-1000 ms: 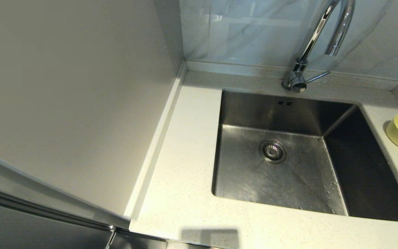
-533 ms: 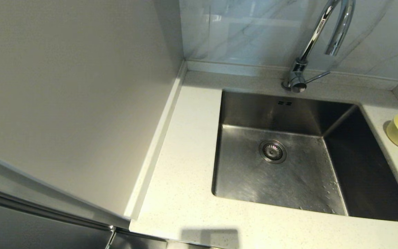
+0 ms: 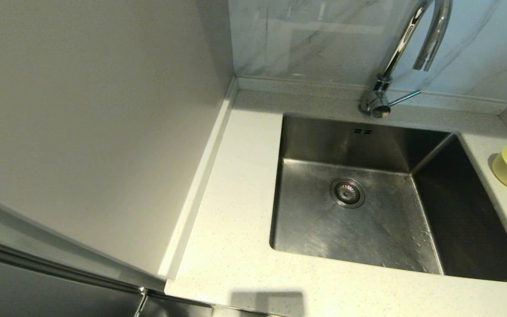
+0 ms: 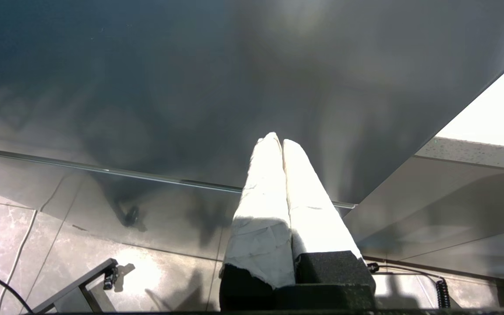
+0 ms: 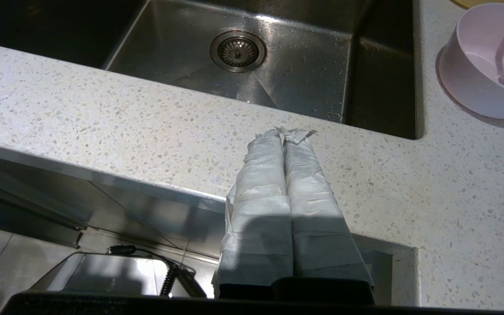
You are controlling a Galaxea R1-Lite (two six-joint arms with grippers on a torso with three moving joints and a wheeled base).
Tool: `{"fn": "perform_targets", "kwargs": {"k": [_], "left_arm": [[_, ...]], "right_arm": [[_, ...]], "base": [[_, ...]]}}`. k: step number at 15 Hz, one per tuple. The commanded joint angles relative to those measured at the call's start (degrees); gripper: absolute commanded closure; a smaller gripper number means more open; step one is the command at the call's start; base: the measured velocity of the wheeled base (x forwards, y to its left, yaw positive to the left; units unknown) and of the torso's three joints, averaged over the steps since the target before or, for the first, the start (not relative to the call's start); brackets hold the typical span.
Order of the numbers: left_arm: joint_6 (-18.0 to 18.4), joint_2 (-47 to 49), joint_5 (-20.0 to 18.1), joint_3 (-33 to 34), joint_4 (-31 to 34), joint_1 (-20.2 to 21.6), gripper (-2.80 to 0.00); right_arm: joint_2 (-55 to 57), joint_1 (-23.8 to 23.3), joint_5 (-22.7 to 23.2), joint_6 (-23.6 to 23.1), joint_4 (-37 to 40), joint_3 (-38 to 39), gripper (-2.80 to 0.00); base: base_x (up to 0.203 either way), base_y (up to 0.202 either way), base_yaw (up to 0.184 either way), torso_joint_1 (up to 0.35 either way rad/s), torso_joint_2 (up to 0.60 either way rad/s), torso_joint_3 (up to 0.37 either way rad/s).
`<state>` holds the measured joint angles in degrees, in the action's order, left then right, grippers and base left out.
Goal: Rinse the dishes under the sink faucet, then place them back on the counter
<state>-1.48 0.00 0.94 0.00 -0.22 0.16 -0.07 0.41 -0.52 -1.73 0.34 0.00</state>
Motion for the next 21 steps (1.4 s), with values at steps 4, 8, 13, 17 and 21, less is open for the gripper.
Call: {"fn": "perform_targets", "kwargs": {"k": [4, 8, 13, 17, 21], "left_arm": [[0.0, -0.2, 0.0, 0.0, 0.0, 0.0, 0.00], [0.0, -0.2, 0.0, 0.0, 0.0, 0.0, 0.00], [0.0, -0.2, 0.0, 0.0, 0.0, 0.0, 0.00], [0.0, -0.2, 0.0, 0.0, 0.0, 0.0, 0.00], [0.0, -0.2, 0.0, 0.0, 0.0, 0.0, 0.00]], "right_arm": [[0.1, 0.0, 0.0, 0.0, 0.0, 0.0, 0.00], [0.1, 0.0, 0.0, 0.0, 0.0, 0.0, 0.00], [0.1, 0.0, 0.0, 0.0, 0.0, 0.0, 0.00], [0.1, 0.0, 0.0, 0.0, 0.0, 0.0, 0.00], [0.1, 0.0, 0.0, 0.0, 0.0, 0.0, 0.00]], "base": [[0.000, 0.000, 0.000, 0.000, 0.00, 0.000], [0.000, 0.000, 0.000, 0.000, 0.00, 0.000], [0.000, 0.000, 0.000, 0.000, 0.00, 0.000], [0.000, 0.000, 0.000, 0.000, 0.00, 0.000], [0.000, 0.000, 0.000, 0.000, 0.00, 0.000]]}}
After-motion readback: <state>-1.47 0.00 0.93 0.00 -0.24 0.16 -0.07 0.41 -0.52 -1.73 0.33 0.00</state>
